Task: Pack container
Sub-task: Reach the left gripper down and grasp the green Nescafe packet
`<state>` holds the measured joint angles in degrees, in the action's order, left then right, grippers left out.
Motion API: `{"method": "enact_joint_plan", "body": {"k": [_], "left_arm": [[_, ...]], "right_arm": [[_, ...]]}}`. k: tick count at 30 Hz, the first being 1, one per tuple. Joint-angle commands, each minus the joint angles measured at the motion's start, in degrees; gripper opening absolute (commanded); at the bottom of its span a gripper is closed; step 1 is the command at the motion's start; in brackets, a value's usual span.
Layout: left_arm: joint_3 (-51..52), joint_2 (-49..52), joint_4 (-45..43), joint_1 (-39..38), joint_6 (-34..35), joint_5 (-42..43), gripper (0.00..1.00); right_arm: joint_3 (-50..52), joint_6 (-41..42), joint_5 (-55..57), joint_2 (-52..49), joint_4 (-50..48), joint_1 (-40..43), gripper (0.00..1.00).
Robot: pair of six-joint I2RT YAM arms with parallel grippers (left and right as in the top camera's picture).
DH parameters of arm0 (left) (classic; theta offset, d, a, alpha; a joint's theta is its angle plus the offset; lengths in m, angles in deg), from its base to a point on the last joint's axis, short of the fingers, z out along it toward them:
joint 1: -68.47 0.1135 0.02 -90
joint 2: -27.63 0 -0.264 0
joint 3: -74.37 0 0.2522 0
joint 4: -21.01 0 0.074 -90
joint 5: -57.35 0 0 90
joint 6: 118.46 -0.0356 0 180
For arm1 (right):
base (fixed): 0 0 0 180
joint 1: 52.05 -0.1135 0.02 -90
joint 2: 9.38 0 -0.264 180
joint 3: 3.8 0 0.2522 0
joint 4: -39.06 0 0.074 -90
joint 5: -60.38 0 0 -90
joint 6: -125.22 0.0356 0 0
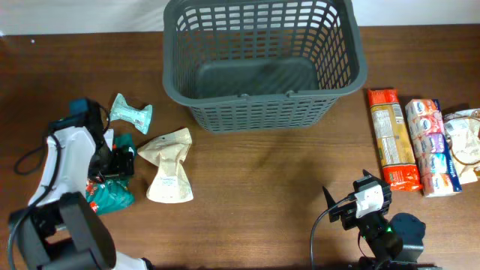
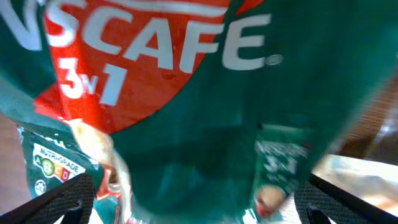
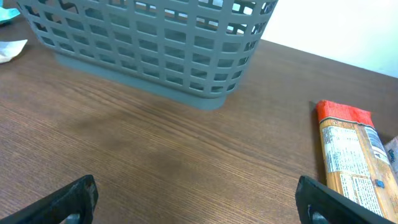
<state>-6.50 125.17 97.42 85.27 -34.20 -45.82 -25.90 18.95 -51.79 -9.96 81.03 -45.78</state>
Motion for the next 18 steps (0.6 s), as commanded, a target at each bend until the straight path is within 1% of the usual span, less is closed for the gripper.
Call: {"method": "enact_joint_plan", "body": {"k": [1,6,8,9,10,11,12,13,14,15,16,18], "left_arm": [[0.7,3.4,-0.6,-0.3,3.2,-4.5,0.97],[0.7,7.4,-2.4,-0.2,3.2,-4.7,0.96],[0.7,9.5,-2.7,-0.2,3.2,-4.7,0.93],[0.7,11.0,-3.0,-0.2,3.2,-4.7,0.89],[0.7,12.1,-3.1,-0.2,3.2,-4.7,0.83],[0.7,13.4,-3.1,-0.2,3.2,-4.7,0.75],[0.7,14.1,-3.1,-0.2,3.3,-4.7,0.66],[0.7,15.3,-3.1,-0.2,3.9,-4.6,0.54],[0.7,16.0,-3.1,-0.2,4.1,-4.6,0.32],[0.7,16.0,-3.3,-0.2,4.1,-4.6,0.23],[0.6,16.0,-3.6,-0.2,4.4,-4.6,0.03],[0.4,16.0,-3.6,-0.2,4.9,-2.4,0.02]], "right_arm": [[0.3,0.7,-0.3,0.4,0.1,-0.3,0.99],[0.3,0.7,-0.3,0.4,0.1,-0.3,0.99],[0.3,0.7,-0.3,0.4,0.1,-0.3,0.99],[0.3,0.7,-0.3,0.4,0.1,-0.3,0.99],[0.3,0.7,-0.3,0.4,0.1,-0.3,0.99],[0.3,0.7,-0.3,0.4,0.1,-0.3,0.99],[0.3,0.7,-0.3,0.4,0.1,-0.3,0.99],[0.3,0.7,-0.3,0.4,0.1,-0.3,0.99],[0.3,0.7,-0.3,0.4,0.1,-0.3,0.99],[0.3,0.7,-0.3,0.4,0.1,-0.3,0.99],[0.3,0.7,-0.3,0.4,0.1,-0.3,0.99],[0.3,0.7,-0.3,0.4,0.1,-0.3,0.99]]}}
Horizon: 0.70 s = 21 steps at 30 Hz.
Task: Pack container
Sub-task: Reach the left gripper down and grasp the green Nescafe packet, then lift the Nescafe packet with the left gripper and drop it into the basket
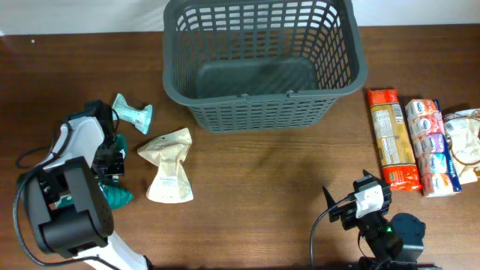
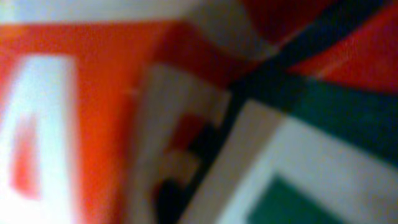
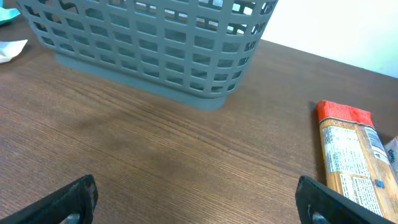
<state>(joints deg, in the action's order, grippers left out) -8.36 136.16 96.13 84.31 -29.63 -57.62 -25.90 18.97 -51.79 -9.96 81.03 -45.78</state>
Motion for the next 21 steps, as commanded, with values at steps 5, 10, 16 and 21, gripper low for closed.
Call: {"method": "enact_joint_plan", "body": {"k": [5,10,16,21], "left_arm": [[-2.5,5.0,2.8,0.7,0.3,10.2,0.02],[-17.4,4.9,15.1,0.5,0.3,8.3,0.02],[-41.7,4.9,27.8,-1.6,0.3,1.4,0.02],[-56.3,4.9,31.8,-5.6,-7.6,-2.8,0.02]], "right_arm": [[0.3,0.7,-0.3,0.4,0.1,-0.3,0.99],[0.3,0.7,-0.3,0.4,0.1,-0.3,0.99],[0.3,0.7,-0.3,0.4,0.1,-0.3,0.99],[0.3,0.7,-0.3,0.4,0.1,-0.3,0.99]]}}
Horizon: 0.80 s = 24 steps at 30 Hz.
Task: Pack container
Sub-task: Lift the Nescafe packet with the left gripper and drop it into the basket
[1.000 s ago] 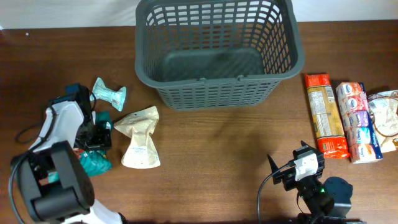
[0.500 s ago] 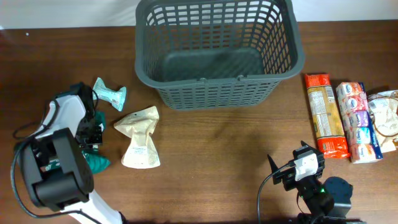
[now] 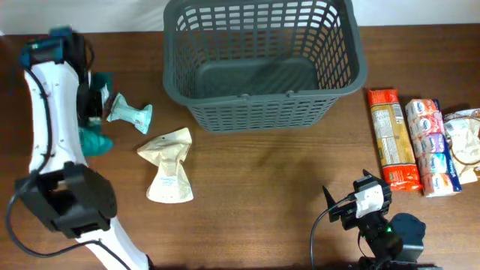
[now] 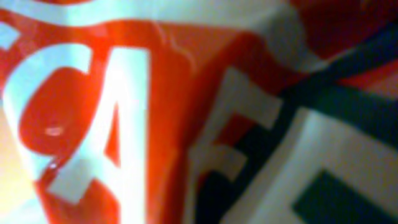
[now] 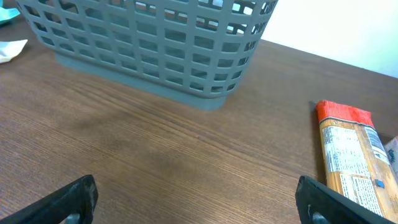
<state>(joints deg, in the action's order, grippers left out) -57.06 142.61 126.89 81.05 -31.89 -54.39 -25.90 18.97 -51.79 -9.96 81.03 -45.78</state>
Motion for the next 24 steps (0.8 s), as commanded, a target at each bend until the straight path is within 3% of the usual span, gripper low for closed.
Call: {"method": "enact_joint_plan", "body": {"k": [1,11,13,15,17,21,24], "left_arm": [[-10.6,-1.5,1.2,-3.3,-6.6,-6.0,0.02],[-36.3,-1.5,-8.9,-18.6,-28.5,-6.1,0.02],[-39.4,-1.5,-12.7,-24.3,-40.2,-1.9,0.02],[-39.7,-1.5,-15.4,-28.3,-46.7,0.2,0.02],[-39.7,-1.4,-18.1,-32.1,-51.1,3.9,0.02],[-39.0,-1.3,-22.3,-36.1,-57.0,21.7,0.02],[-38.1,0.8,-23.5,-36.1,-57.2,26.9,0.02]], "right_arm": [[0.3,0.7,-0.3,0.4,0.1,-0.3,0.99],[0.3,0.7,-0.3,0.4,0.1,-0.3,0.99],[0.3,0.7,-0.3,0.4,0.1,-0.3,0.99],[0.3,0.7,-0.3,0.4,0.1,-0.3,0.99],[0.3,0.7,-0.3,0.4,0.1,-0.3,0.99],[0.3,0.7,-0.3,0.4,0.1,-0.3,0.99],[0.3,0.7,-0.3,0.4,0.1,-0.3,0.99]]}}
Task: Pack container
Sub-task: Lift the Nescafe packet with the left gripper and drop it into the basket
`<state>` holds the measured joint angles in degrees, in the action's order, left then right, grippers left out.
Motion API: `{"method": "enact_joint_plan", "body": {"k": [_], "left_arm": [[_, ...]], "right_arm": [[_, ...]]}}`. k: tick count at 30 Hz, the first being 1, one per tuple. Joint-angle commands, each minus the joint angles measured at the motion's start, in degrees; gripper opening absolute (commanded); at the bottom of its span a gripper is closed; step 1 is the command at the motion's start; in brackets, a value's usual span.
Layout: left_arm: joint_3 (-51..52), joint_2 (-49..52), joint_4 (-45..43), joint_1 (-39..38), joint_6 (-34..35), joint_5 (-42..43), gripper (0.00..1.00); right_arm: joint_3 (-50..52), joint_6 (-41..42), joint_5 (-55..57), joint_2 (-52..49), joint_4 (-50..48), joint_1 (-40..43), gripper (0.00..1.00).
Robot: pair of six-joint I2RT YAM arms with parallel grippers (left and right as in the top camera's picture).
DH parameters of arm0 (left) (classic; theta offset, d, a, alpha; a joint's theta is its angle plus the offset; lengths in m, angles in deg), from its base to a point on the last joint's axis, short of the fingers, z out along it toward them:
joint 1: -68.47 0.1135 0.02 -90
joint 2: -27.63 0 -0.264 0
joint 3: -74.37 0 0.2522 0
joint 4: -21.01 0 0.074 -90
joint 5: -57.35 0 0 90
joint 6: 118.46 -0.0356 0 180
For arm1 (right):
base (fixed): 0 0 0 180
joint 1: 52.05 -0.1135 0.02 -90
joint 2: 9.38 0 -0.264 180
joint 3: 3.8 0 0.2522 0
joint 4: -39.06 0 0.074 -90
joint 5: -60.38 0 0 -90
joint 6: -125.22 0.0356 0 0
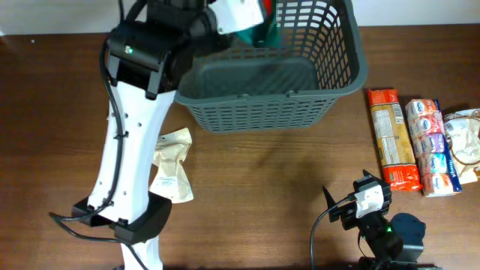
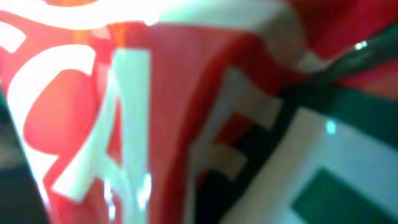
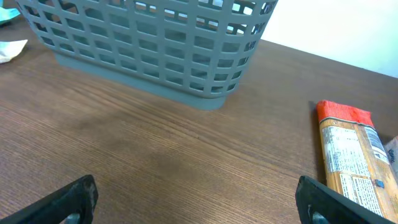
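My left arm reaches over the grey basket. Its gripper is shut on a green and red Nescafe 3in1 pack, which hangs above the basket's open top near the back rim. That pack fills the left wrist view, blurred, and hides the fingers. My right gripper rests open low over the table at the front right, nothing between its fingers. A beige pouch lies on the table left of the basket, partly behind the left arm.
A long orange pasta pack, a multicoloured pack and a pale bag lie in a row at the right edge. The pasta pack also shows to the right of my right gripper. The basket wall stands ahead of it.
My left gripper has moved with the Nescafe pack from the far left of the table, beside the teal packet, to above the basket. The right arm has not moved.
My left gripper was low at the left edge over the green Nescafe pack on the table. Then it pressed close onto the pack. Then it held the pack raised further back by the teal packet, and now it holds it over the basket.
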<state>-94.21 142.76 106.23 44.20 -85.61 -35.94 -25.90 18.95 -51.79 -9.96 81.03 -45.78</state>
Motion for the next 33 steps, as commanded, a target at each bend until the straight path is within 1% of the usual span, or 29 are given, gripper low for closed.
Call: {"method": "enact_joint_plan", "body": {"k": [1,5,10,12,22,23,25,26,28,29,31,32,33], "left_arm": [[-0.9,2.6,-3.1,0.7,-3.4,8.8,0.02],[-0.9,8.7,-3.5,0.7,-3.1,8.9,0.02],[-0.9,16.1,-3.1,0.3,2.1,9.1,0.02],[-0.9,18.3,-1.8,0.1,2.5,9.3,0.02],[-0.9,23.6,4.3,-0.7,3.0,10.4,0.06],[-0.9,24.0,4.7,-0.8,3.8,10.6,0.08],[-0.9,24.6,4.9,-1.0,5.3,10.6,0.24],[-0.9,24.6,5.1,-1.0,5.5,10.6,0.30],[-0.9,24.5,5.1,-1.3,5.5,10.5,0.37],[-1.0,24.4,5.2,-1.5,5.5,10.4,0.42],[-1.4,24.1,5.3,-1.6,8.7,8.9,0.45],[-2.5,23.5,5.9,-1.6,13.4,6.9,0.51],[-3.7,22.6,7.5,-1.4,15.5,5.8,0.56]], "right_arm": [[0.3,0.7,-0.3,0.4,0.1,-0.3,0.99],[0.3,0.7,-0.3,0.4,0.1,-0.3,0.99],[0.3,0.7,-0.3,0.4,0.1,-0.3,0.99],[0.3,0.7,-0.3,0.4,0.1,-0.3,0.99],[0.3,0.7,-0.3,0.4,0.1,-0.3,0.99],[0.3,0.7,-0.3,0.4,0.1,-0.3,0.99],[0.3,0.7,-0.3,0.4,0.1,-0.3,0.99],[0.3,0.7,-0.3,0.4,0.1,-0.3,0.99],[0.3,0.7,-0.3,0.4,0.1,-0.3,0.99],[0.3,0.7,-0.3,0.4,0.1,-0.3,0.99],[0.3,0.7,-0.3,0.4,0.1,-0.3,0.99],[0.3,0.7,-0.3,0.4,0.1,-0.3,0.99],[0.3,0.7,-0.3,0.4,0.1,-0.3,0.99]]}}
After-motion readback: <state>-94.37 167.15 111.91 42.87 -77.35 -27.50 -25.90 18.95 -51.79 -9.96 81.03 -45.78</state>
